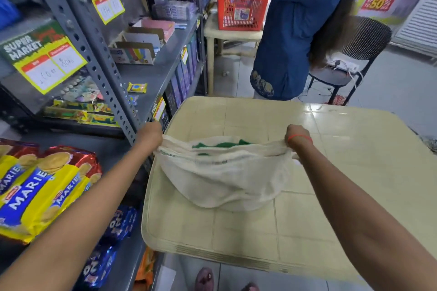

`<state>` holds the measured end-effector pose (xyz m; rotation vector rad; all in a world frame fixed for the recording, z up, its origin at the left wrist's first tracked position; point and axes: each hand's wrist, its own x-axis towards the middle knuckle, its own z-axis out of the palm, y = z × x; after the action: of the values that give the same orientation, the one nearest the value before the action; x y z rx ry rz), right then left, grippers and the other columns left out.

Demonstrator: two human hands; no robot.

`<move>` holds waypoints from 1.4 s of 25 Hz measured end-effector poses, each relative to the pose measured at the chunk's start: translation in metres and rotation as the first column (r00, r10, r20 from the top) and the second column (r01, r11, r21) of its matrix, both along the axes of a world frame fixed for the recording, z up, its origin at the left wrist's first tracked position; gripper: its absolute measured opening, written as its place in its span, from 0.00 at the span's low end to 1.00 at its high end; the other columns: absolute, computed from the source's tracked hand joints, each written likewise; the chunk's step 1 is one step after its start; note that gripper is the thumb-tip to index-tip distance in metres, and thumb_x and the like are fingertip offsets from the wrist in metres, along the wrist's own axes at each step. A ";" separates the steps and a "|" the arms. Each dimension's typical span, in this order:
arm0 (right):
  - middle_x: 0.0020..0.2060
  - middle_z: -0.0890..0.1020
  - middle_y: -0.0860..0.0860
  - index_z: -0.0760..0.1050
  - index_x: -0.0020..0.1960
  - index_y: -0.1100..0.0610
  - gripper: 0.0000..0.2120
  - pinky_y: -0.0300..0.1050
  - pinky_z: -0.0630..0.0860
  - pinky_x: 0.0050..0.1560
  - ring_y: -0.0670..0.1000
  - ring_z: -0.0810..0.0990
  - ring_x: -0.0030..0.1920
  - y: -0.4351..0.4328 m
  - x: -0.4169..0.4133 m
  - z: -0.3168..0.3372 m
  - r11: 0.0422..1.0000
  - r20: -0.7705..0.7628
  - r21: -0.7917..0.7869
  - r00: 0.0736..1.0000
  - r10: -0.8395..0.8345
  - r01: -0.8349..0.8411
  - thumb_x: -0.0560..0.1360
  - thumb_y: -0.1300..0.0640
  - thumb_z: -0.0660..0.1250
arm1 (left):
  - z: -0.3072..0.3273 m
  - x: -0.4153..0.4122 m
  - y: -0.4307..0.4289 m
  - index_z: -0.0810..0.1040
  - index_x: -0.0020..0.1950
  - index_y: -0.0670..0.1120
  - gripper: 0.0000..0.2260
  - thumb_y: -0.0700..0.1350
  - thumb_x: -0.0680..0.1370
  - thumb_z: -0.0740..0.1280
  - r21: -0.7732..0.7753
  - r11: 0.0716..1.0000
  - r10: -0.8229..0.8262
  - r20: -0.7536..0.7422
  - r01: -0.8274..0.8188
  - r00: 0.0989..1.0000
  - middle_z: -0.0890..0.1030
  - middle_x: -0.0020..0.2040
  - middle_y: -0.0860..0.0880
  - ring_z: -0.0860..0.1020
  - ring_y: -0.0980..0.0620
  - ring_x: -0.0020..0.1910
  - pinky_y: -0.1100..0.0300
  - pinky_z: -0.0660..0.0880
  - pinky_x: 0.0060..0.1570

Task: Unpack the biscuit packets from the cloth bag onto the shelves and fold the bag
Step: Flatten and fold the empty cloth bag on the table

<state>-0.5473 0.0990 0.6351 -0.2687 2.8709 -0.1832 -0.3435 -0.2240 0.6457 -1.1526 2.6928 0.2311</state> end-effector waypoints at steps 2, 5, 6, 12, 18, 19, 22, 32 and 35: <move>0.60 0.78 0.63 0.74 0.61 0.65 0.16 0.50 0.75 0.59 0.62 0.77 0.61 0.015 -0.012 0.035 0.999 -0.145 0.027 0.989 -0.029 0.034 0.76 0.68 0.57 | 0.034 -0.009 -0.010 0.77 0.59 0.36 0.12 0.33 0.77 0.60 -0.002 1.000 0.019 0.078 -0.019 0.997 0.79 0.58 0.36 0.78 0.38 0.57 0.48 0.75 0.58; 0.58 0.80 0.64 0.75 0.59 0.67 0.14 0.52 0.79 0.52 0.59 0.83 0.53 0.035 -0.034 0.090 0.998 -0.197 -0.038 0.978 -0.062 0.056 0.75 0.69 0.59 | 0.094 -0.017 -0.019 0.74 0.49 0.35 0.08 0.36 0.81 0.57 0.441 0.870 0.224 0.048 -0.222 0.973 0.84 0.42 0.34 0.83 0.44 0.34 0.54 0.81 0.38; 0.56 0.82 0.62 0.75 0.59 0.67 0.14 0.50 0.82 0.43 0.55 0.86 0.43 0.040 -0.037 0.107 0.999 -0.116 -0.021 0.992 -0.041 0.039 0.74 0.69 0.61 | 0.112 -0.018 -0.019 0.72 0.47 0.35 0.10 0.37 0.82 0.54 0.550 0.798 0.280 0.029 -0.249 0.960 0.85 0.36 0.35 0.82 0.48 0.26 0.58 0.80 0.28; 0.57 0.80 0.67 0.77 0.59 0.65 0.15 0.54 0.75 0.59 0.65 0.78 0.59 0.045 -0.063 0.187 0.903 -0.389 -0.422 0.884 -0.259 0.079 0.73 0.68 0.65 | 0.204 -0.051 0.001 0.72 0.40 0.42 0.14 0.31 0.80 0.52 0.832 0.522 0.716 -0.547 0.188 0.433 0.81 0.25 0.47 0.79 0.52 0.22 0.64 0.75 0.16; 0.62 0.75 0.64 0.72 0.56 0.64 0.10 0.61 0.78 0.56 0.64 0.78 0.57 0.042 -0.063 0.226 0.258 -0.008 -0.959 0.901 -0.434 0.116 0.77 0.67 0.58 | 0.241 -0.061 0.016 0.75 0.40 0.48 0.17 0.37 0.80 0.51 0.721 0.544 0.761 -0.640 0.429 0.110 0.74 0.36 0.49 0.73 0.52 0.35 0.61 0.71 0.33; 0.59 0.76 0.63 0.71 0.53 0.62 0.07 0.61 0.80 0.53 0.62 0.79 0.53 0.041 -0.058 0.229 0.055 0.110 -0.989 0.922 -0.372 0.140 0.77 0.68 0.58 | 0.242 -0.059 0.017 0.74 0.40 0.48 0.15 0.38 0.80 0.51 0.693 0.626 0.702 -0.700 0.358 0.129 0.73 0.36 0.49 0.72 0.50 0.36 0.59 0.70 0.32; 0.40 0.79 0.58 0.73 0.53 0.66 0.07 0.41 0.83 0.32 0.53 0.81 0.32 0.050 -0.051 0.210 0.191 0.199 -0.954 0.963 -0.180 0.233 0.78 0.68 0.59 | 0.208 -0.040 0.012 0.76 0.53 0.38 0.11 0.37 0.79 0.56 0.217 0.975 0.188 -0.721 -0.040 0.666 0.74 0.40 0.42 0.72 0.45 0.42 0.55 0.70 0.38; 0.49 0.84 0.52 0.75 0.39 0.57 0.10 0.41 0.74 0.61 0.49 0.80 0.44 0.135 0.007 0.021 0.912 0.515 0.390 0.851 -0.099 -0.130 0.77 0.59 0.61 | -0.011 0.048 0.057 0.64 0.67 0.30 0.17 0.36 0.81 0.50 0.511 0.800 -0.013 0.540 -0.316 0.841 0.81 0.48 0.35 0.82 0.39 0.56 0.53 0.80 0.39; 0.42 0.80 0.50 0.75 0.50 0.58 0.09 0.39 0.72 0.56 0.46 0.77 0.38 0.145 0.027 -0.006 0.898 0.652 0.426 0.726 -0.220 -0.110 0.79 0.59 0.57 | -0.024 0.062 0.063 0.60 0.74 0.43 0.23 0.31 0.79 0.51 0.565 0.771 -0.173 0.629 -0.294 0.758 0.80 0.45 0.37 0.85 0.43 0.43 0.55 0.81 0.32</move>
<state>-0.5206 0.2439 0.6296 -0.0050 2.0817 0.3050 -0.2815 -0.1606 0.6214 -0.8724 1.7224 0.5816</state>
